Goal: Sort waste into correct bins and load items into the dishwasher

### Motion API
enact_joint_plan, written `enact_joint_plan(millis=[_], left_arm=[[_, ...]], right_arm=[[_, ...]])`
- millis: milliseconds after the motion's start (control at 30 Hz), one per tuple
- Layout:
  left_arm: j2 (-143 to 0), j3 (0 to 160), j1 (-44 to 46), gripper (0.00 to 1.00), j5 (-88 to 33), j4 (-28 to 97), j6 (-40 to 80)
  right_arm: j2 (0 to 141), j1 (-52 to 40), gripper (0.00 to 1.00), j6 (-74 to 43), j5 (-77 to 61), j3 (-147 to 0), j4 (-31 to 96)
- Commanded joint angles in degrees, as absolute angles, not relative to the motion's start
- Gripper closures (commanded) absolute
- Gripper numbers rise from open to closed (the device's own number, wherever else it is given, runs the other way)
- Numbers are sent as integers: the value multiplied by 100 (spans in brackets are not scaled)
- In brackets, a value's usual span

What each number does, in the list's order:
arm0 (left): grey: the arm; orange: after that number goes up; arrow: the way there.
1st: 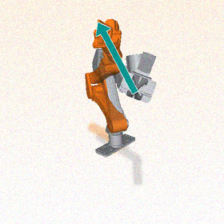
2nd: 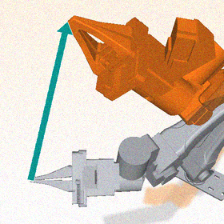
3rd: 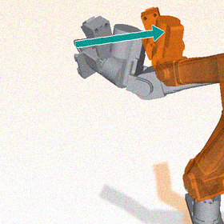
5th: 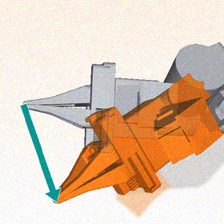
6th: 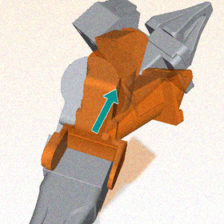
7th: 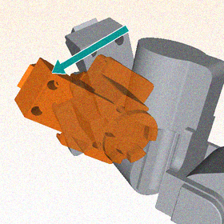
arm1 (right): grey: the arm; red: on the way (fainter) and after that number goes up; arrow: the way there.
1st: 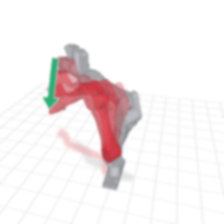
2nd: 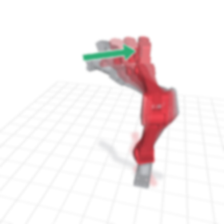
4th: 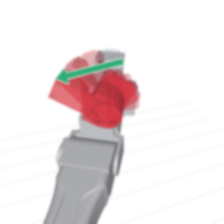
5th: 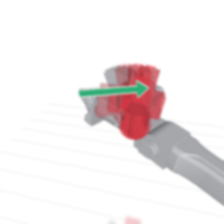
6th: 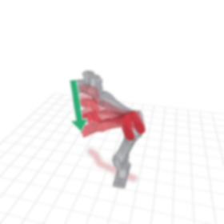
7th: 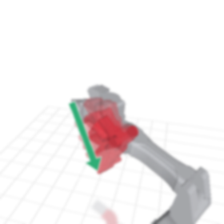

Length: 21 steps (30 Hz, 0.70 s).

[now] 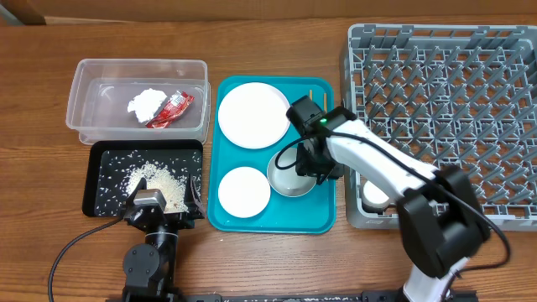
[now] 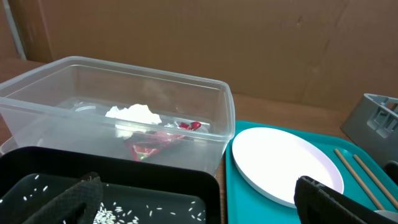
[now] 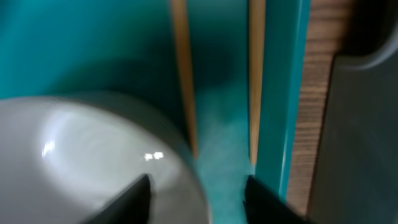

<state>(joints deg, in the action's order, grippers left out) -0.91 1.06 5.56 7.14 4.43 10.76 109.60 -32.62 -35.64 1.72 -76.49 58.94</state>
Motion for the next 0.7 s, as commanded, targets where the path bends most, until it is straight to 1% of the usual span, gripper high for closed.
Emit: enact_joint_plan(millis=[0, 67, 167, 300, 467, 567, 667], left_arm=[[-32, 49, 510, 0, 764, 405, 1162], [-32, 49, 510, 0, 764, 405, 1162], [-32, 49, 510, 0, 764, 405, 1162], [-32, 49, 510, 0, 764, 405, 1162], [-32, 49, 510, 0, 766, 405, 1162], [-32, 49, 510, 0, 764, 405, 1162], [-32, 49, 510, 0, 764, 405, 1162]], right_arm=[[11148, -3199, 63, -3586, 255, -7684, 5887], [11146, -3179, 72, -3586, 252, -7684, 5931], [11065, -3173, 95, -3586, 292, -7688, 6097], [10632, -3173, 96, -3581, 521, -7701, 6267], [9522, -3175, 96, -3566, 967, -7773, 6495], [8689, -3159, 96, -3612, 1649, -7804, 6602], [7911, -3074, 96, -3629, 2823, -7804, 6683]])
